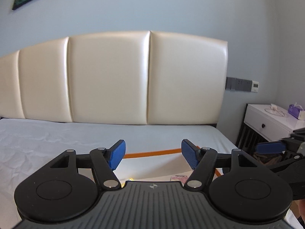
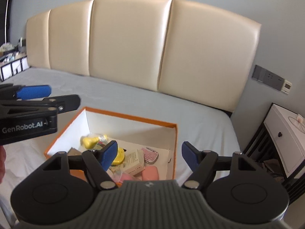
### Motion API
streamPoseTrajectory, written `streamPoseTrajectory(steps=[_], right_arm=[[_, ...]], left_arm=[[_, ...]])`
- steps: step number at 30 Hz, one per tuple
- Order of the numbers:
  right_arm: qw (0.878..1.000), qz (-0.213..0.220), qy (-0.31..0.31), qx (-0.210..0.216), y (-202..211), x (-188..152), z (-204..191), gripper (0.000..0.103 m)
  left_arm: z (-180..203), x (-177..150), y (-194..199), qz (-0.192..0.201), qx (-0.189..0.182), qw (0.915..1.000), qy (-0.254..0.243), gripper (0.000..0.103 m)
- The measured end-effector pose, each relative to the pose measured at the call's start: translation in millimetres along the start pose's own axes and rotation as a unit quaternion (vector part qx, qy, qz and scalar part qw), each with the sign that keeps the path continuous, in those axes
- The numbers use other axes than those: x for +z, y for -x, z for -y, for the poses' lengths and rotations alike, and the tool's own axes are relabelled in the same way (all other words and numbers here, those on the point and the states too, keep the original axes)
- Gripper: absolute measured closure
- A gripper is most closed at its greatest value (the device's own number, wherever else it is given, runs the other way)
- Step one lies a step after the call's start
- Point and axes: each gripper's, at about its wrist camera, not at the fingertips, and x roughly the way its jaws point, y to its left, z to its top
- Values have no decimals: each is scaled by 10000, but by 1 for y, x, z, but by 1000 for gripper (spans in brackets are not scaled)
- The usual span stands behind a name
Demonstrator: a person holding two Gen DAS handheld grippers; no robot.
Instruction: Organize rigid objects
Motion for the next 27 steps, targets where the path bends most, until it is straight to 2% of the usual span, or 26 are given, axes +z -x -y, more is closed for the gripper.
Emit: streamPoseTrajectory(steps=[4, 9, 14, 16, 18, 22, 25, 27], right_arm=[[9990, 203, -388, 19, 19, -11, -3, 17], [9967, 312, -754, -8, 40, -31, -15, 16], [9950, 532, -828, -176, 61, -54, -30, 16], [9938, 634, -863, -302, 67, -61, -34, 13], [9931, 669, -894, -364, 72, -69, -37, 9], [9942, 508, -877, -371, 73, -78, -41, 8], [9949, 464, -775, -440, 75, -86, -43, 8], [9956, 355, -717, -484, 73, -90, -43, 7]], left_arm=[[-5, -12, 20, 124, 158, 9998, 83, 24], [-17, -32, 39, 5, 264, 9994, 233, 24], [-21, -52, 60, 207, 783, 9966, -124, 23], [-24, -56, 67, 235, 800, 9965, -73, 15], [-25, -59, 72, 226, 841, 9962, -40, 14], [-23, -66, 76, -128, 860, 9962, -67, 13], [-24, -77, 77, -572, 644, 9963, 87, 9], [-22, -84, 75, -834, 624, 9945, 131, 9]])
